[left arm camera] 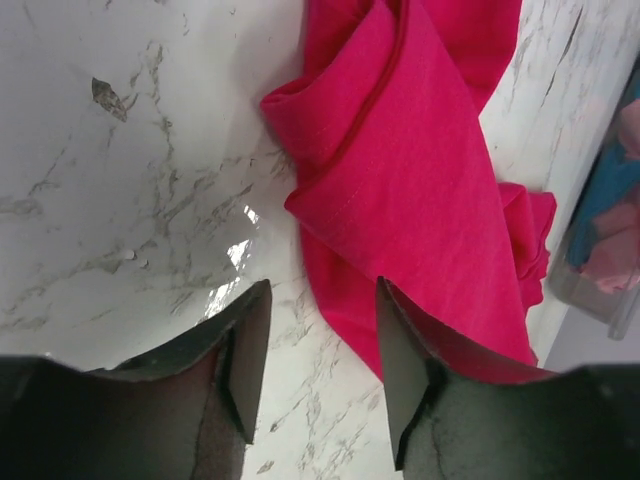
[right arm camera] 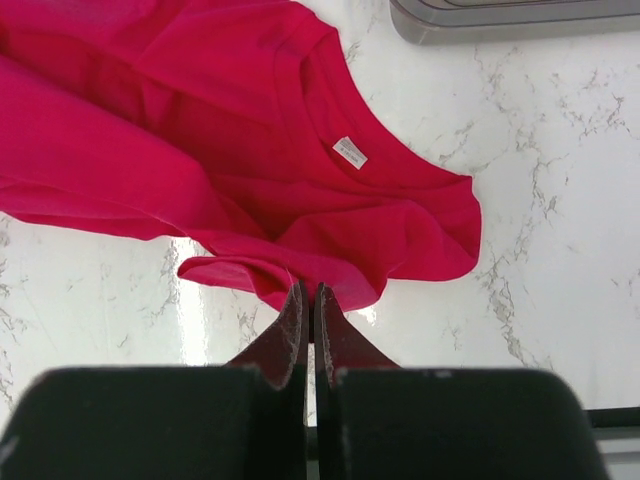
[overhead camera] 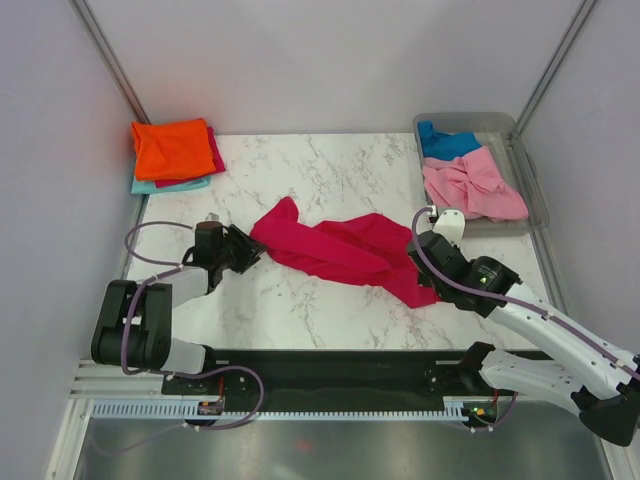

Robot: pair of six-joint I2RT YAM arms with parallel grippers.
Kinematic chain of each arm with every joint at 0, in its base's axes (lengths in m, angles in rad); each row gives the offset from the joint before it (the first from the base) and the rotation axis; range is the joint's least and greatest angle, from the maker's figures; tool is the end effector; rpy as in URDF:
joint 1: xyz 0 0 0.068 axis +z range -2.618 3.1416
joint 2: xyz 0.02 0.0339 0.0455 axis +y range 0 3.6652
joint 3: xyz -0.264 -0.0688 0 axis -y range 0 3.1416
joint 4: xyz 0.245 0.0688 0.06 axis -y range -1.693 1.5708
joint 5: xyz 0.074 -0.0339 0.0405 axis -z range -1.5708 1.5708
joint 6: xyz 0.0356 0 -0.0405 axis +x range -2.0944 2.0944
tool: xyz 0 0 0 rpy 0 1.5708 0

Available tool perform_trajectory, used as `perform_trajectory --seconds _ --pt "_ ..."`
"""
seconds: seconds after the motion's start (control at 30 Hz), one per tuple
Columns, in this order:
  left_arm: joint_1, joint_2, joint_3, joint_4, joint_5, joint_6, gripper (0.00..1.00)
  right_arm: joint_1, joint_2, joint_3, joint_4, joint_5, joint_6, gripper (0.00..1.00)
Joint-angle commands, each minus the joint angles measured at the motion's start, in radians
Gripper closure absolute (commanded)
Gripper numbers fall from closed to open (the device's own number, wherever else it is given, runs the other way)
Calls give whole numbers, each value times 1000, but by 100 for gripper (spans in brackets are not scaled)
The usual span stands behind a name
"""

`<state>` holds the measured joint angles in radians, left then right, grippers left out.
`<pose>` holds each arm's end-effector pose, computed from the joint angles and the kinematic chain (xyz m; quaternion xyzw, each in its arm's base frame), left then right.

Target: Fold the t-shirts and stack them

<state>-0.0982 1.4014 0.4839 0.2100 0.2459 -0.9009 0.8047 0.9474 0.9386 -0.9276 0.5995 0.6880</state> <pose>0.2525 -0.0336 0.1451 -0.3049 0.8498 -0.2967 0.3111 0.1342 0.1105 0.3024 0.0390 0.9116 -0.0036 0.4093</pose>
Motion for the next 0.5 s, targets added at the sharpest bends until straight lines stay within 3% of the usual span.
perform_trajectory --seconds 0.0,0.2,0.47 --pt "3 25 -25 170 -19 -90 49 -2 10 -4 33 37 -22 100" --pt "3 88 -31 245 -68 -78 53 -2 25 -12 56 34 -28 100" --pt "6 116 -61 377 -91 -43 53 -1 21 -27 61 26 -28 100"
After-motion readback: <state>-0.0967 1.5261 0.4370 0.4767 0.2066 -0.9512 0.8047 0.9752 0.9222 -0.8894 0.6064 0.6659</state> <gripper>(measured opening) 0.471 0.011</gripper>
